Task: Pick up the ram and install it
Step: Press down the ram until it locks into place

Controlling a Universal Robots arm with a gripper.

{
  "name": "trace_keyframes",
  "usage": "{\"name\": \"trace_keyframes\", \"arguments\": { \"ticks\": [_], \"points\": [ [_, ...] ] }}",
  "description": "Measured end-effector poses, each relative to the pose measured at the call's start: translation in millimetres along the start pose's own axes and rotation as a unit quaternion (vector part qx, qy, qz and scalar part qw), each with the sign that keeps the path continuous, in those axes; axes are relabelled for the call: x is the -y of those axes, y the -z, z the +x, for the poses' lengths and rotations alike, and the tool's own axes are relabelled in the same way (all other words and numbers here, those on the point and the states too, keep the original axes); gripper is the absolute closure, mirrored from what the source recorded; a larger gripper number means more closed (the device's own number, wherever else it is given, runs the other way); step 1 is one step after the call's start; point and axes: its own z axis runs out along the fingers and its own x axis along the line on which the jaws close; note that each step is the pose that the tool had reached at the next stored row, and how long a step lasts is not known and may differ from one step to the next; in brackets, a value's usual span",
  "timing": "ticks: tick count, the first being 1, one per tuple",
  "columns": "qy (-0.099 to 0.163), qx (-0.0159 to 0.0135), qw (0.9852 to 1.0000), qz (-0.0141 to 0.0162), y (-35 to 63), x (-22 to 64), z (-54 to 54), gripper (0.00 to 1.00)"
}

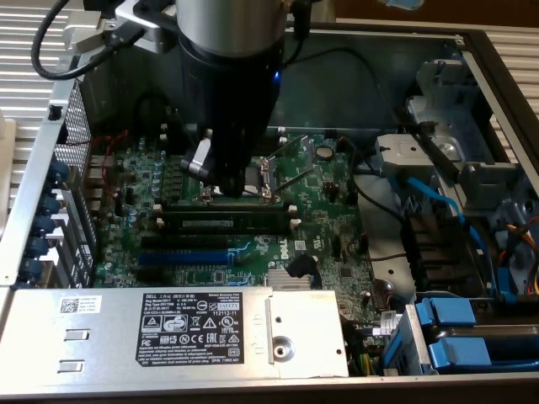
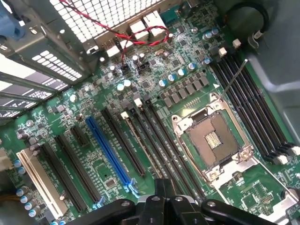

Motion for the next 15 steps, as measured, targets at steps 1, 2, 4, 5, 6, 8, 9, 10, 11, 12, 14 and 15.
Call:
{"name": "trace_keyframes", "arguments": {
  "ticks": [1, 2, 4, 5, 6, 8, 9, 10, 11, 12, 14, 15],
  "points": [
    [-0.006, 0.0001, 1.0000, 0.0004, 0.0, 0.0, 0.0, 0.89],
    [-0.013, 0.0002, 0.9999, 0.0008, 0.0, 0.0, 0.0, 0.89],
    [-0.025, 0.0004, 0.9997, 0.0016, 0.0, 0.0, 0.0, 0.89],
    [-0.031, 0.0005, 0.9995, 0.0019, 0.0, 0.0, 0.0, 0.89],
    [-0.037, 0.0005, 0.9993, 0.0023, 0.0, 0.0, 0.0, 0.89],
    [-0.050, 0.0007, 0.9988, 0.0031, 0.0, 0.0, 0.0, 0.89],
    [-0.056, 0.0008, 0.9984, 0.0035, 0.0, 0.0, 0.0, 0.89],
    [-0.062, 0.0009, 0.9981, 0.0039, 0.0, 0.0, 0.0, 0.89],
    [-0.068, 0.0009, 0.9977, 0.0042, 0.0, 0.0, 0.0, 0.89],
    [-0.074, 0.0010, 0.9972, 0.0046, 0.1, 0.0, 0.0, 0.89],
    [-0.086, 0.0013, 0.9963, 0.0053, 0.0, 0.0, 0.0, 0.89],
    [-0.092, 0.0013, 0.9957, 0.0057, 0.0, 0.0, 0.0, 0.89]
  ]
}}
